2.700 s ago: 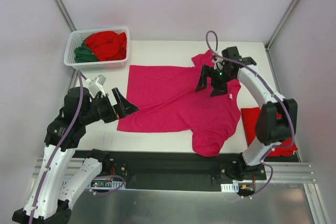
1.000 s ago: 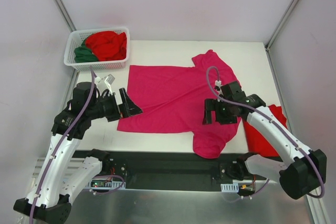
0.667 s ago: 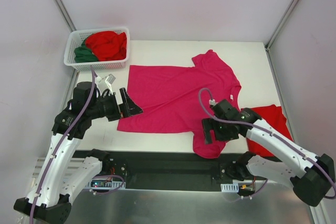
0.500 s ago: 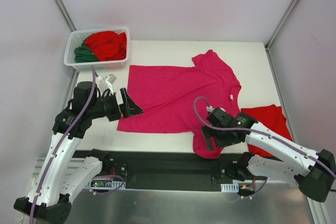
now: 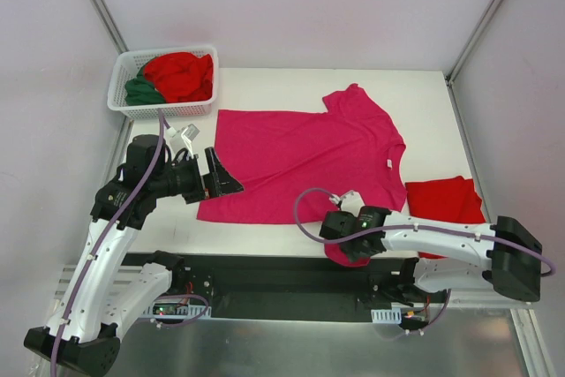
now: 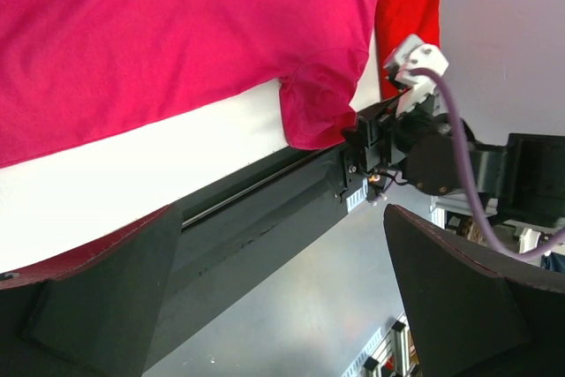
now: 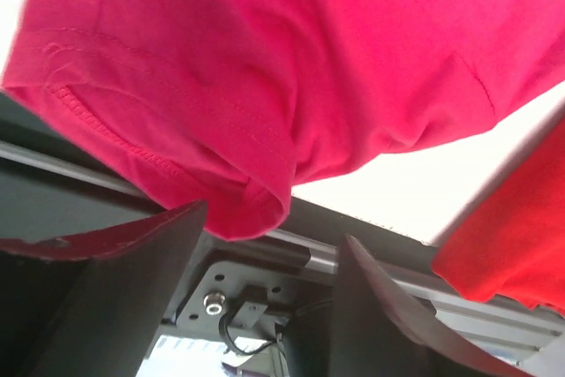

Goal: Fold and stack the t-shirts

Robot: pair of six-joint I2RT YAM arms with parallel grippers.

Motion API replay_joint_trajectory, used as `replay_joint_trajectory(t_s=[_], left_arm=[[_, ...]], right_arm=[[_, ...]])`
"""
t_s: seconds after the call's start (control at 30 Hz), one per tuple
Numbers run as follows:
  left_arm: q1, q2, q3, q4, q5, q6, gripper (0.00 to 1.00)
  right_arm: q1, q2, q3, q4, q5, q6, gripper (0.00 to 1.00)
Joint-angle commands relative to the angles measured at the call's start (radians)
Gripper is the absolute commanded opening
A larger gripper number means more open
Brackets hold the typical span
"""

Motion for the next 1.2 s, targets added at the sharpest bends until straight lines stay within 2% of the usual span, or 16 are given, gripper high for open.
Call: replay_joint_trajectory(t_s=[0.0, 0.07, 0.1, 0.2, 0.27, 0.33, 0.4, 0.73, 1.03, 1.17], left_arm=[[-0.003, -0.016, 0.012, 0.028, 0.036, 0.012, 1.0], [-0.003, -0.019, 0.012, 0.028, 0.038, 0.012, 0.99], [-0.003, -0.019, 0.012, 0.027, 0.036, 0.012, 0.99], [-0.003, -0.016, 0.014, 0.028, 0.038, 0.011, 0.99], [-0.001, -0.017, 0.015, 0.027, 0.039, 0.009, 0.99], [-0.003, -0.019, 0.014, 0.028, 0.037, 0.009, 0.99], [-0.001, -0.02, 0.012, 0.028, 0.034, 0.009, 0.99], [-0.001, -0.033, -0.005, 0.027, 0.03, 0.009, 0.99], [-0.003, -0.054, -0.029, 0.027, 0.018, 0.006, 0.99], [-0.001, -0.062, -0.029, 0.025, 0.016, 0.005, 0.99]], right_arm=[[0.039, 0.048, -0.022, 0.057, 0.065, 0.083, 0.61], [0.05, 0.065, -0.032, 0.073, 0.069, 0.09, 0.54], [0.053, 0.07, -0.033, 0.076, 0.071, 0.09, 0.38], [0.053, 0.083, -0.042, 0.096, 0.075, 0.072, 0.27], [0.055, 0.096, -0.035, 0.091, 0.082, 0.069, 0.15], [0.053, 0.103, -0.033, 0.091, 0.077, 0.067, 0.11], [0.056, 0.102, -0.03, 0.089, 0.063, 0.067, 0.01], [0.156, 0.103, 0.073, -0.007, -0.066, 0.067, 0.01], [0.247, 0.195, 0.103, -0.053, -0.202, 0.029, 0.01], [0.288, 0.229, 0.158, -0.116, -0.204, 0.02, 0.01]])
